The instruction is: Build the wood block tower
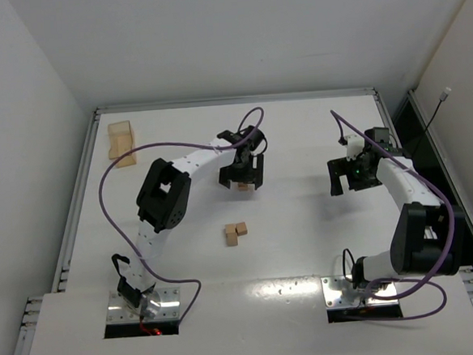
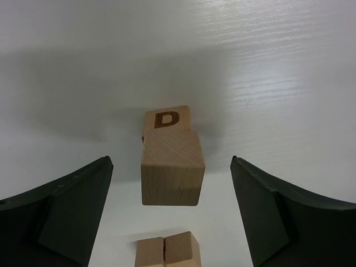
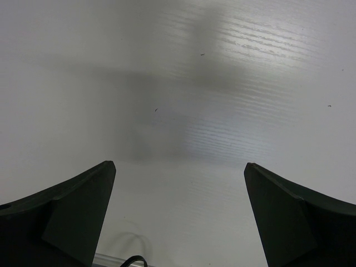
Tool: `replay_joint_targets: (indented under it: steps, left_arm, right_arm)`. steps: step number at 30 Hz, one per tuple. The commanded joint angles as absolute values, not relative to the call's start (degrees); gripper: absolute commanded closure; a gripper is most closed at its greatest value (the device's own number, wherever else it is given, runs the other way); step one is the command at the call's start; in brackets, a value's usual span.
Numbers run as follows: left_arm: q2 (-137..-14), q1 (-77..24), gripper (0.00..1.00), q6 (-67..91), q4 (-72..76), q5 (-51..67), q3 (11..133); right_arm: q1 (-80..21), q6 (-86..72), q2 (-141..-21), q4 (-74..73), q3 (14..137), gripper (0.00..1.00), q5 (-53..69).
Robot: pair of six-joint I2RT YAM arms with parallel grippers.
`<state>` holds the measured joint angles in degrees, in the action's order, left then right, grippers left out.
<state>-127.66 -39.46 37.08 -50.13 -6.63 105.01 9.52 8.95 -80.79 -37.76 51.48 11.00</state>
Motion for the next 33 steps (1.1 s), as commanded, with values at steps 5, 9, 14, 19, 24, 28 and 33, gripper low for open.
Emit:
replay_joint_targets:
  steps: [5, 9, 14, 19, 24, 28, 33]
  left_arm:
    - [-124.4, -39.8, 0.11, 33.9, -49.0, -6.2, 107.9]
    - [-120.2, -39.8, 0.08, 30.7, -47.9, -7.2, 112.5]
    - [-112.0, -39.8, 0.04, 25.8, -44.4, -6.9, 114.9]
    - [-102.4, -32.1, 0.04, 27.7, -40.9, -14.5, 111.5]
    - [-99.6, -18.3, 0.00, 25.2, -40.9, -10.7, 105.4]
    - [-98.0, -10.6, 0.00, 22.4, -39.0, 0.9, 96.8]
    - [-98.5, -2.6, 0.00, 21.2, -37.5, 11.0, 89.4]
  right_arm:
    - [9.1, 8.3, -81.0, -37.2, 53.7, 0.00, 11.6]
    - [9.1, 8.8, -80.3, -36.7, 53.7, 0.00, 11.6]
    - [9.1, 10.7, -77.5, -36.0, 52.6, 0.00, 12.4]
    - [5.0, 24.7, -74.7, -43.5, 57.5, 0.02, 26.2]
    - [-9.3, 38.7, -73.5, -53.6, 62.6, 0.06, 32.8]
    - [-24.6, 42.3, -76.0, -53.6, 64.9, 0.11, 33.4]
    - [-42.1, 50.2, -83.7, -52.0, 66.6, 0.28, 30.8]
